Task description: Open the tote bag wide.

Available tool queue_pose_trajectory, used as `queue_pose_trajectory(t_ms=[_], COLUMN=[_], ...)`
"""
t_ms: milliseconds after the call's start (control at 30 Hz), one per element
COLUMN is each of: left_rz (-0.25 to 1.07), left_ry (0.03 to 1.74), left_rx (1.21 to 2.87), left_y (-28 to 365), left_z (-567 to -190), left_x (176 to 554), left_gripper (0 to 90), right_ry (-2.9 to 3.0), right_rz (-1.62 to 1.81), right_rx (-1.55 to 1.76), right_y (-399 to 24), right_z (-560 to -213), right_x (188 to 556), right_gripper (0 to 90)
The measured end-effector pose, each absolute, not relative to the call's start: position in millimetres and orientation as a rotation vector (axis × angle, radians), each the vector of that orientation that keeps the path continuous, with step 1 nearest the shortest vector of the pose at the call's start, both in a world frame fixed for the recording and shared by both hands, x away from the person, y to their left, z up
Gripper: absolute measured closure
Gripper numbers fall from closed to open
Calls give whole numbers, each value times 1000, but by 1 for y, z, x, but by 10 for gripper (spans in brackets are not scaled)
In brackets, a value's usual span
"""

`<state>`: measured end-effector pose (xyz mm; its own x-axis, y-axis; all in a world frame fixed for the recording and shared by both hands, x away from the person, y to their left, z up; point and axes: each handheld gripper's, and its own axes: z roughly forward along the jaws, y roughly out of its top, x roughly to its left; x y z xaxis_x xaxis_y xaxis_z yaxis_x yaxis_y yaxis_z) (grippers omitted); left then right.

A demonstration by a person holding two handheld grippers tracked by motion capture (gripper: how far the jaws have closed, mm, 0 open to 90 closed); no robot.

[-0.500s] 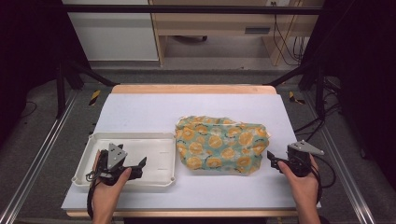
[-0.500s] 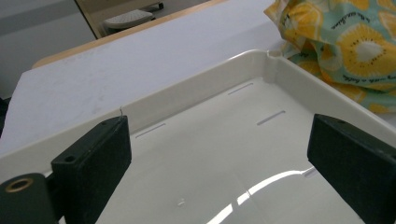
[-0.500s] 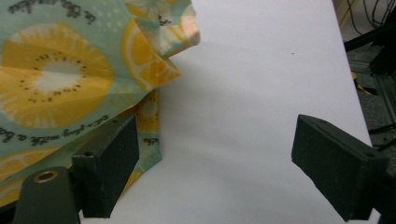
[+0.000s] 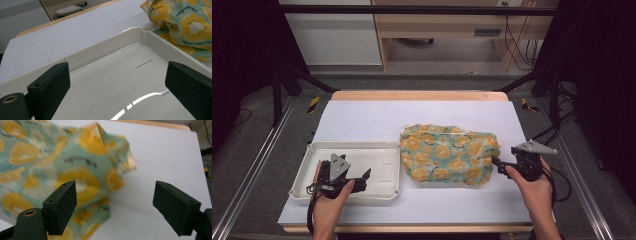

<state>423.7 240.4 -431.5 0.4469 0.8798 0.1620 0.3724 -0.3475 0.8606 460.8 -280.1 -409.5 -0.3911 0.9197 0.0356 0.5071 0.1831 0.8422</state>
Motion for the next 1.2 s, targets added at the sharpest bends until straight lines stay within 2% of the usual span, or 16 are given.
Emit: queue_pose_trajectory(t_ms=[200, 267, 500, 633, 767, 867, 900, 933, 967, 1100, 1200], left_rz=[825, 828, 826, 825, 820, 817, 817, 811, 804, 788, 773], left_ry=[1037, 1027, 1027, 1018, 1014, 1005, 1005, 1005, 997, 969, 906], left_rx=[1926, 1929, 1919, 1923, 1931, 1934, 1934, 1933, 1929, 1933, 1967], left_y=[238, 238, 240, 238, 237, 235, 235, 234, 231, 223, 206], left_z=[-433, -432, -432, -432, -432, -432, -432, -431, -429, -425, -415], left_x=[424, 424, 423, 423, 424, 422, 422, 421, 419, 417, 424], left_gripper=[55, 55, 54, 53, 53, 54, 54, 54, 55, 76, 85], right_ry=[2063, 2083, 2133, 2167, 2232, 2254, 2254, 2232, 2219, 2150, 2126], right_rz=[1099, 1086, 928, 890, 874, 911, 911, 956, 977, 1116, 1230], right_rx=[1266, 1266, 1343, 1432, 1420, 1365, 1365, 1333, 1312, 1205, 1130], right_y=[-257, -249, -238, -247, -248, -246, -246, -246, -246, -248, -248], right_z=[-378, -374, -379, -387, -398, -404, -404, -405, -404, -399, -396], right_x=[491, 500, 538, 544, 533, 520, 520, 511, 506, 485, 467], right_gripper=[96, 99, 133, 141, 345, 606, 606, 737, 788, 870, 881])
